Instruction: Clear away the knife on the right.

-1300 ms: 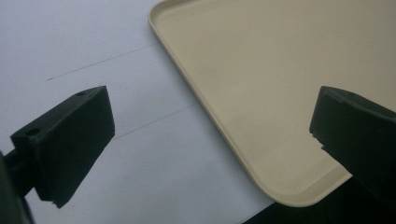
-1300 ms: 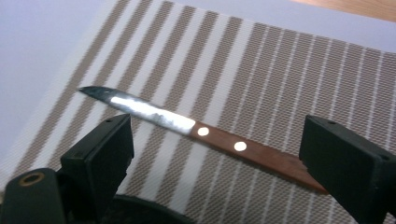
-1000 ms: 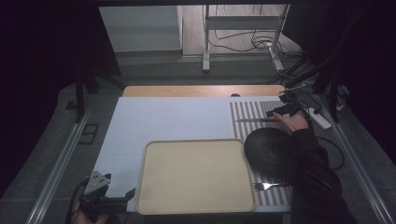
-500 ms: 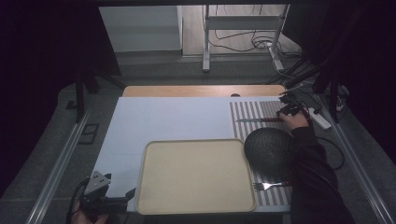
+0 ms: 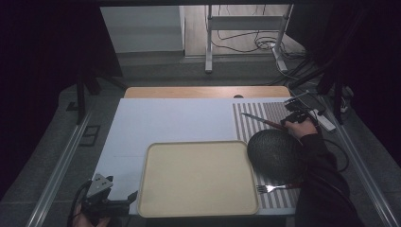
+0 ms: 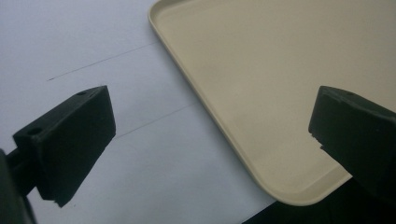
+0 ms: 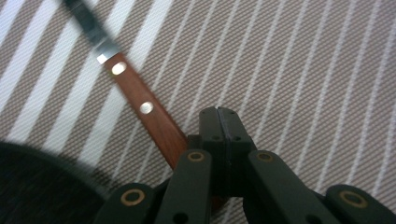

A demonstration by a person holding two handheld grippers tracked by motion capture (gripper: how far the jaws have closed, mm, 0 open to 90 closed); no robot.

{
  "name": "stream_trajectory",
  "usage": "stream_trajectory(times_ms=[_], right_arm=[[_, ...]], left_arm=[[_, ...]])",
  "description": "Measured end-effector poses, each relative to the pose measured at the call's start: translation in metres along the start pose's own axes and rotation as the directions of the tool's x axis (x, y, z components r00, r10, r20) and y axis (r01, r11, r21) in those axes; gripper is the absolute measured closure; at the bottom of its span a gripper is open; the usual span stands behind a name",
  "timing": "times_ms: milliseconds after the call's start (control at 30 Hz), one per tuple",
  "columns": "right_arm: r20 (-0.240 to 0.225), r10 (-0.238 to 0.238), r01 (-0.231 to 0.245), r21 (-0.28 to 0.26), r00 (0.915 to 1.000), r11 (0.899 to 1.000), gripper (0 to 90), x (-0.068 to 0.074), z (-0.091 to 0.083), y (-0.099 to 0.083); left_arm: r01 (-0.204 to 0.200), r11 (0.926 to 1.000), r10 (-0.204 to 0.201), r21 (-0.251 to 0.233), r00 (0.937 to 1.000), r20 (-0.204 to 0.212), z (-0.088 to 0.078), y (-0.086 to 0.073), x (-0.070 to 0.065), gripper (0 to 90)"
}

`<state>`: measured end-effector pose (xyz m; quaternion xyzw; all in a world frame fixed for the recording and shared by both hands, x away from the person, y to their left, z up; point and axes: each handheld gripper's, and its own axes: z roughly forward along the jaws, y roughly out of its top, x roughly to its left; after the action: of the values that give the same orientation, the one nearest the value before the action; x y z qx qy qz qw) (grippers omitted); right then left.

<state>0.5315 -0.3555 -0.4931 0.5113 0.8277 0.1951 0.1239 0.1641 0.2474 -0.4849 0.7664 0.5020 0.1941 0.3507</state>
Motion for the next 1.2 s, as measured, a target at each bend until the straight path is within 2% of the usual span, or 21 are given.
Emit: stream_trajectory(times_ms=[133,333,467,567,700,800,1000,1200], right_arm=[[-0.001,-0.029,0.029,0.020,0.9996,0.999,90.0,0.009,-0.003,-0.004],[-0.019,-0.030,0.031,0.035,0.9994,0.999,90.0,0.013,-0.007,-0.010],[-0.026,-0.015,0.016,0.015,0.9995,1.000,88.0,0.010,-0.008,-0.011],[-0.019,0.013,-0.013,-0.030,0.9997,0.999,75.8,0.006,-0.012,-0.010],[-0.005,0.058,-0.058,-0.063,0.9983,0.996,54.4,0.004,-0.018,-0.008],[-0.006,0.065,-0.065,-0.087,0.9979,0.994,41.9,0.006,-0.021,-0.004],[-0.025,0.059,-0.062,-0.107,0.9979,0.992,23.9,0.019,-0.023,0.005],[-0.032,0.050,-0.052,-0.084,0.9982,0.995,15.9,0.030,-0.017,0.013]], left_arm=[[0.001,1.0000,-0.001,0.001,1.0000,0.001,0.000,0.000,0.000,0.5],[0.000,1.0000,0.000,0.003,1.0000,0.001,0.000,0.000,0.000,0.6],[0.002,1.0000,-0.002,0.002,1.0000,0.004,0.000,0.000,0.000,0.6],[0.007,1.0000,-0.007,0.001,1.0000,0.006,0.000,0.000,0.000,0.6],[0.004,1.0000,-0.004,0.003,1.0000,0.005,0.000,0.000,0.000,0.7],[0.005,1.0000,-0.005,0.004,1.0000,0.005,0.000,0.000,0.000,0.8],[0.003,1.0000,-0.003,0.005,1.0000,0.004,0.000,0.000,0.000,0.8],[0.001,1.0000,-0.001,0.006,1.0000,0.003,0.001,0.000,0.000,0.9]])
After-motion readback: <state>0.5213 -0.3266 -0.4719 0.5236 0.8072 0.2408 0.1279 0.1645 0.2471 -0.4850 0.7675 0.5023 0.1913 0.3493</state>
